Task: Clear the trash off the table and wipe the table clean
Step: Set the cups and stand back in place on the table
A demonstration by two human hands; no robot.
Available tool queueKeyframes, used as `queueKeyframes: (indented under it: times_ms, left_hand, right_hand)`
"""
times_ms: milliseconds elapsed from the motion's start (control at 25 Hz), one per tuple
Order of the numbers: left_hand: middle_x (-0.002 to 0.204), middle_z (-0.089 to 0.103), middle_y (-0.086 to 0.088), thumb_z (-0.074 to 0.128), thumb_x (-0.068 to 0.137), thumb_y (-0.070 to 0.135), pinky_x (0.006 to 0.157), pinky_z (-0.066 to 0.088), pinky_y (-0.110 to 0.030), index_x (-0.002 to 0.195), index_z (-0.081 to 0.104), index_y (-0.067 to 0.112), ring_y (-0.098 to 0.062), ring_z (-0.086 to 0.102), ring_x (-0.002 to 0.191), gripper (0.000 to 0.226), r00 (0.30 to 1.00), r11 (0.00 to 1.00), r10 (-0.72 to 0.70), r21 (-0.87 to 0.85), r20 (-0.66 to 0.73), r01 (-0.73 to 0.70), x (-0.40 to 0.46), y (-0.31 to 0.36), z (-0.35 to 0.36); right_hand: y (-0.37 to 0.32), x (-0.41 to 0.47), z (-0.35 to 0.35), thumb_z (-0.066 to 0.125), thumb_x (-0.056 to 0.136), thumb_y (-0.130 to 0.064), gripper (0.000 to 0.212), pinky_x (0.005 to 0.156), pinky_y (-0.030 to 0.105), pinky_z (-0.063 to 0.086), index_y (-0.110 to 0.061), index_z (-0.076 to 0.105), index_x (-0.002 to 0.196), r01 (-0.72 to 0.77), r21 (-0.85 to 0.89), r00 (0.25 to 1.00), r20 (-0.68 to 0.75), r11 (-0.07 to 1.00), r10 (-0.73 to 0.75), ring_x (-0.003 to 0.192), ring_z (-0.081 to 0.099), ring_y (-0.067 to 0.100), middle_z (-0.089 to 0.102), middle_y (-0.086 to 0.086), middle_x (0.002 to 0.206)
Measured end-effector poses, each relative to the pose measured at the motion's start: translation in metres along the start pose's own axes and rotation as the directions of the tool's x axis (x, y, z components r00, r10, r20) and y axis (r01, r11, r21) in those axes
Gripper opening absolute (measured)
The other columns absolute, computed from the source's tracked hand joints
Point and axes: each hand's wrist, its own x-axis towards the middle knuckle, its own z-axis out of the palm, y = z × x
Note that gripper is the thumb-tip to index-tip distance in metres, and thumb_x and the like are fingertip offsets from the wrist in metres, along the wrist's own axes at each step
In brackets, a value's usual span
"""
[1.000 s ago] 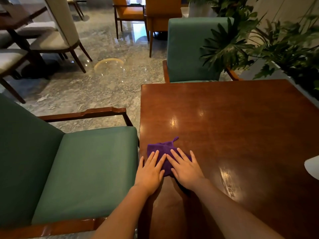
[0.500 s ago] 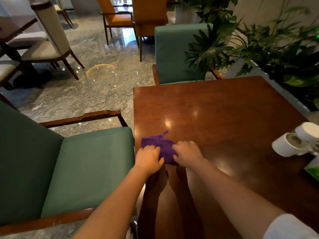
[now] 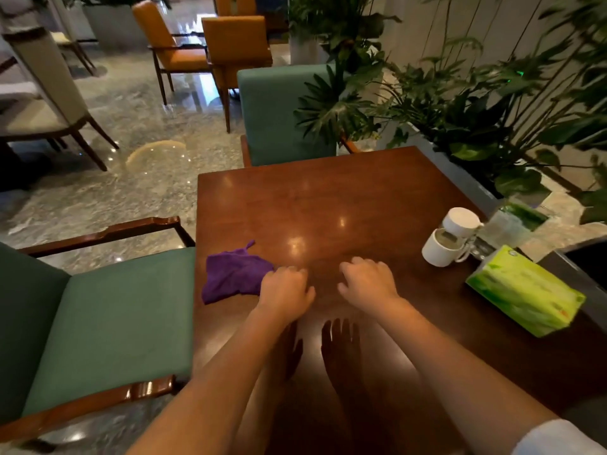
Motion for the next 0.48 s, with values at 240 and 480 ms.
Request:
queueKeyframes:
  times_ms: [240, 480]
  left_hand:
    - [0.1, 0.062, -0.005, 0.046, 0.089, 0.038, 0.077, 0.043, -0.035, 0.103, 0.057, 0.014, -0.024, 0.057, 0.096, 0.03, 0.989, 0.992, -0.128, -0.025, -0.077, 0.126, 0.014, 0.098, 0.029]
    - [0.144, 0.039, -0.006, 0.043, 0.092, 0.042, 0.108, 0.029, -0.04, 0.138, 0.036, 0.019, -0.02, 0.032, 0.133, 0.052, 0.936, 0.947, -0.31, -0.14, -0.164, 0.29, 0.024, 0.176, 0.076]
  right_hand:
    - [0.109, -0.028, -0.008, 0.047, 0.088, -0.032, 0.024, 0.078, 0.037, 0.039, -0.016, 0.056, 0.105, 0.046, -0.024, 0.999, -0.002, 0.999, -0.046, 0.101, 0.054, 0.028, 0.058, 0.006, 0.106]
    - [0.207, -0.04, -0.004, 0.048, 0.087, -0.033, 0.028, 0.078, 0.037, 0.042, -0.017, 0.055, 0.109, 0.071, -0.031, 0.996, -0.044, 0.997, -0.072, 0.101, 0.054, 0.028, 0.058, 0.007, 0.108]
